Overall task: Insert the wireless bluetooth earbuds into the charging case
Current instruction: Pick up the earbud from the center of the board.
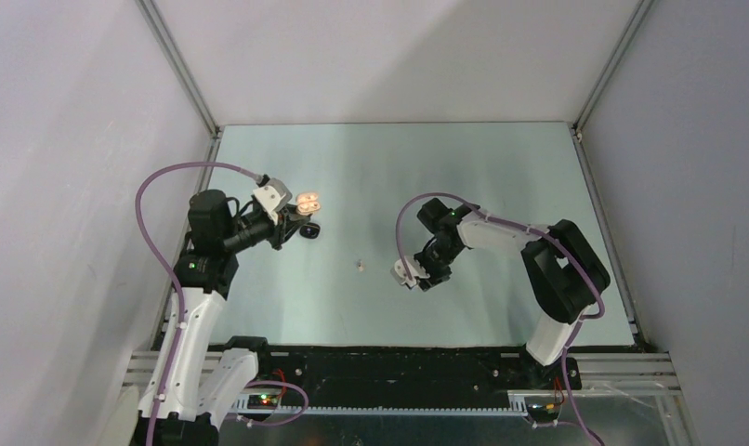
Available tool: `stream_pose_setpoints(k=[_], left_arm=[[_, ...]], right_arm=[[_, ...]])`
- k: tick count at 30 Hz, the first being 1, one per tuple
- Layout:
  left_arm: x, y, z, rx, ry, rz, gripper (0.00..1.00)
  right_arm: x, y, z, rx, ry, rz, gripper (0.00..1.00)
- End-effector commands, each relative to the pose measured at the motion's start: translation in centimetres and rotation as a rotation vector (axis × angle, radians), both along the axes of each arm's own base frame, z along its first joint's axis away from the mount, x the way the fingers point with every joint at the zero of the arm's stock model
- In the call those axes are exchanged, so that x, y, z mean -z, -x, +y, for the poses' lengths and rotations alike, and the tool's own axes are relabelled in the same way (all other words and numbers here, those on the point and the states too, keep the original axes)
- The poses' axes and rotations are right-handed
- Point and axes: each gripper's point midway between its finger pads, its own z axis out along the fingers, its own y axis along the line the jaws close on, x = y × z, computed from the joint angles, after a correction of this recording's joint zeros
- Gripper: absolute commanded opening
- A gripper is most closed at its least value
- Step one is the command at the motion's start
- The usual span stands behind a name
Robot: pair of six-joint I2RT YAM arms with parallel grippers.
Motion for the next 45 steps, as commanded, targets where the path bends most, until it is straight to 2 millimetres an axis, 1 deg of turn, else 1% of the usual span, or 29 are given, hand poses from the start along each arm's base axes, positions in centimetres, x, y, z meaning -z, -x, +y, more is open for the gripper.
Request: stream_pose_setpoints(k=[1, 8, 14, 20, 26, 31, 40, 45], left_arm=[[-0.2, 0.1, -0.5, 0.026, 0.016, -0.011, 0.00], [-0.2, 0.2, -0.5, 0.026, 0.018, -0.008, 0.00], [-0.1, 0.3, -0.5, 0.024, 0.019, -0.008, 0.00], [0.1, 0.4, -0.5, 0.027, 0.019, -0.003, 0.00], [0.2, 0.3, -0.6, 0.032, 0.020, 0.002, 0.00], [0.1, 0.3, -0.5, 0.027, 0.018, -0.002, 0.00], [0.5, 0.3, -0.5, 0.030, 0.017, 0.005, 0.00], [0.5, 0.4, -0.6, 0.031, 0.019, 0.008, 0.00]], right_arm=[[-0.8, 0.8, 1.2, -0.040, -0.026, 0.038, 0.40], [-0.4, 0.5, 1.8, -0.022, -0.022, 0.031, 0.39], [-0.6, 0.3, 2.3, -0.017, -0.036, 0.022, 0.38], [-0.6, 0.7, 2.5, -0.070, -0.043, 0.021, 0.38], [-0.5, 1.0, 2.6, -0.105, -0.016, 0.050, 0.33], [-0.2, 1.1, 2.5, -0.110, 0.027, 0.082, 0.29], [0.0, 1.3, 1.4, -0.131, 0.095, 0.112, 0.29], [0.1, 1.6, 1.4, -0.133, 0.099, 0.122, 0.29]])
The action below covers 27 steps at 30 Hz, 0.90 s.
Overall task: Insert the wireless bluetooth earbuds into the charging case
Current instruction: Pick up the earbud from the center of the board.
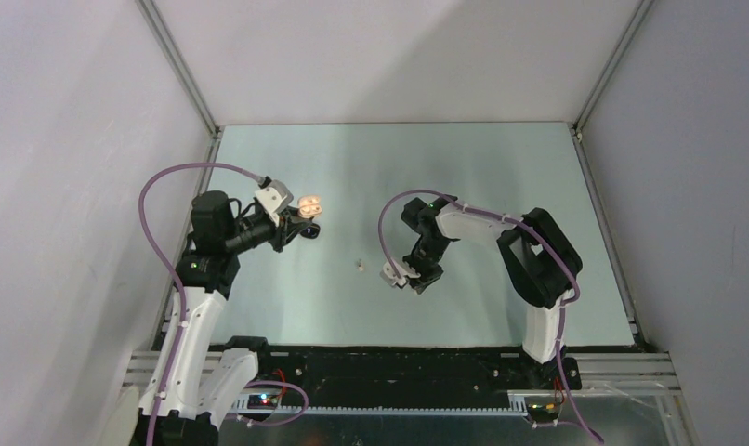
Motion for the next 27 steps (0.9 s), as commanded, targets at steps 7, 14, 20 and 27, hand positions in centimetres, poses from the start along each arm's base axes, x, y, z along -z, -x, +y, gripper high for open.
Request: stream_pose_setpoints(k=[7, 14, 20, 27], left_arm=[[-0.3, 0.2, -0.3, 0.016, 0.012, -0.018, 0.00], [-0.2, 0.2, -0.4, 0.018, 0.014, -0.014, 0.00], [-0.1, 0.3, -0.5, 0.025, 0.016, -0.013, 0.00], [-0.2, 0.4, -0.5, 0.025, 0.020, -0.012, 0.00]], right_arm=[[-0.2, 0.2, 0.5, -0.017, 0.007, 0.009, 0.28], [0.0, 0.5, 0.8, 0.004, 0.014, 0.019, 0.27], [0.4, 0.5, 0.7, 0.012, 0.024, 0.010, 0.26], [0.7, 0.4, 0.8, 0.014, 0.033, 0.002, 0.18]])
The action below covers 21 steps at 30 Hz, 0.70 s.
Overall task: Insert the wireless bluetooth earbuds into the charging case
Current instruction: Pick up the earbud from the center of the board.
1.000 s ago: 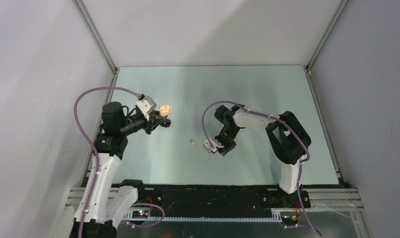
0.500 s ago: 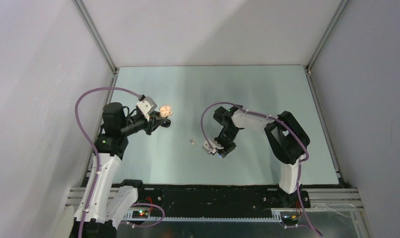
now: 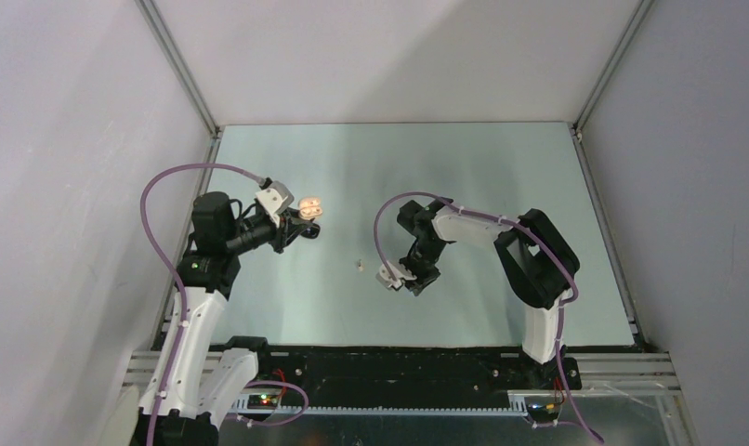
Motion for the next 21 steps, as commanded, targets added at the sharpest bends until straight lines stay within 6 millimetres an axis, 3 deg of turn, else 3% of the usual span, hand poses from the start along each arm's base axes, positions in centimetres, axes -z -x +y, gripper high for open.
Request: stream_pose_setpoints(k=[1, 5, 8, 10, 14, 16, 17, 18, 19, 20, 21], left_arm=[[-0.6, 0.4, -0.5, 0.026, 0.020, -0.022, 0.00], [-0.2, 0.5, -0.9, 0.058, 0.032, -0.002, 0.00], [-0.3, 0.7, -1.8, 0.125, 0.052, 0.011, 0.00], [-0.9, 0.9, -2.8, 0.197, 0.076, 0.012, 0.00], [-2.2, 0.9, -5.2, 0.361, 0.138, 0.039, 0.00], [-2.9, 0.4, -6.3, 0.420, 0.157, 0.054, 0.00], [-3.2, -0.4, -6.6, 0.433, 0.163, 0.059, 0.00], [-4.3, -0.4, -7.2, 0.462, 0.167, 0.040, 0.00], [-4.2, -1.1, -7.6, 0.468, 0.176, 0.056, 0.00], [-4.8, -1.5, -7.9, 0.470, 0.179, 0.044, 0.00], [-5.9, -2.4, -8.2, 0.447, 0.224, 0.037, 0.00]], right_arm=[[0.7, -0.2, 0.1, 0.010, 0.023, -0.016, 0.15], [-0.2, -1.2, 1.0, 0.057, -0.033, -0.045, 0.00], [-3.8, -2.4, 2.2, 0.136, -0.150, -0.062, 0.00], [-7.8, -3.6, 3.3, 0.230, -0.251, -0.052, 0.00], [-19.2, -6.5, 5.5, 0.476, -0.488, 0.074, 0.00], [-24.8, -6.9, 5.9, 0.643, -0.552, 0.278, 0.00], [-27.3, -8.0, 6.1, 0.670, -0.622, 0.296, 0.00], [-29.7, -7.5, 6.4, 0.731, -0.627, 0.436, 0.00], [-32.6, -8.3, 6.8, 0.718, -0.726, 0.425, 0.00], [-33.8, -7.9, 7.0, 0.802, -0.702, 0.570, 0.00], [-37.1, -8.6, 7.3, 0.755, -0.841, 0.520, 0.00]])
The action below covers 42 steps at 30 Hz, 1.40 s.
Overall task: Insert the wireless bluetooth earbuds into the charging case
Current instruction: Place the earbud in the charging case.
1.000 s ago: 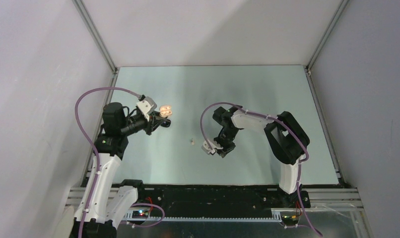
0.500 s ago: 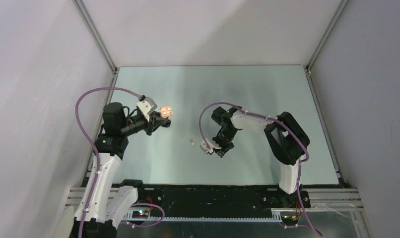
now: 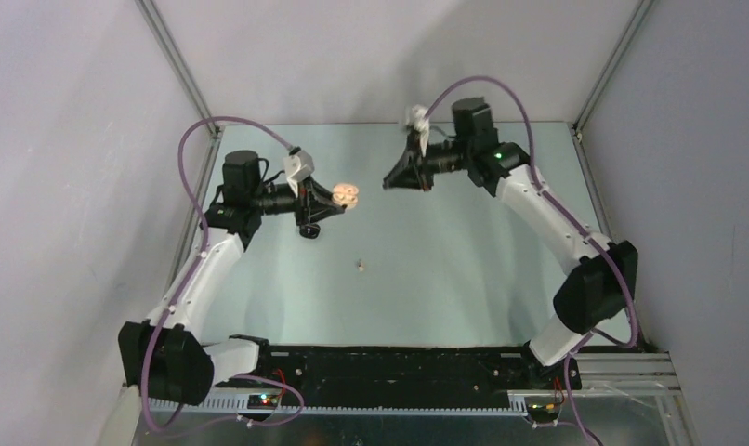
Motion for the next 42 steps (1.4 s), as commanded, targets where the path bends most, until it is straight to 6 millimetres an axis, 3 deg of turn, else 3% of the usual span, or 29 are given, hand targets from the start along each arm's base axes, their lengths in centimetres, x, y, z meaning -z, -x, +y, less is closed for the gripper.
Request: stream_pose_setpoints(k=[1, 2, 3, 5, 8, 10, 17, 22, 26, 35, 42], left_arm=[[-4.9, -2.0, -1.7, -0.001, 0.143, -0.070, 0.00], [-7.9, -2.6, -1.9, -0.041, 0.261, -0.053, 0.00], [-8.0, -3.5, -1.8, -0.081, 0.293, -0.061, 0.00], [-10.4, -3.6, -2.2, -0.070, 0.386, -0.054, 0.00], [-10.9, -2.8, -2.8, -0.034, 0.410, -0.079, 0.00], [-10.8, -2.1, -3.1, -0.006, 0.410, -0.105, 0.00], [-11.3, 0.1, -3.6, 0.029, 0.446, -0.123, 0.00], [-14.0, 0.6, -3.2, -0.002, 0.493, -0.141, 0.00], [-15.5, 0.4, -2.8, -0.047, 0.519, -0.155, 0.00], [-17.6, -0.5, -1.9, -0.114, 0.541, -0.198, 0.00], [-17.8, -0.6, -1.6, -0.131, 0.540, -0.197, 0.00]], right_arm=[[-12.8, 1.9, 1.8, 0.063, -0.377, 0.398, 0.00], [-15.2, 1.5, 2.0, 0.052, -0.468, 0.317, 0.00], [-16.4, 1.3, 2.3, 0.086, -0.509, 0.360, 0.00], [-18.4, 1.1, 3.2, 0.100, -0.559, 0.361, 0.00], [-21.4, 1.4, 4.1, 0.106, -0.611, 0.385, 0.00], [-22.0, 1.3, 4.8, 0.120, -0.615, 0.420, 0.00], [-22.3, 3.2, 6.5, 0.052, -0.674, 0.389, 0.00], [-22.5, 3.5, 7.5, 0.062, -0.726, 0.406, 0.00], [-23.1, 3.5, 7.7, 0.088, -0.766, 0.400, 0.00], [-22.0, 3.1, 8.0, 0.155, -0.766, 0.400, 0.00], [-22.2, 3.0, 8.0, 0.160, -0.775, 0.393, 0.00]])
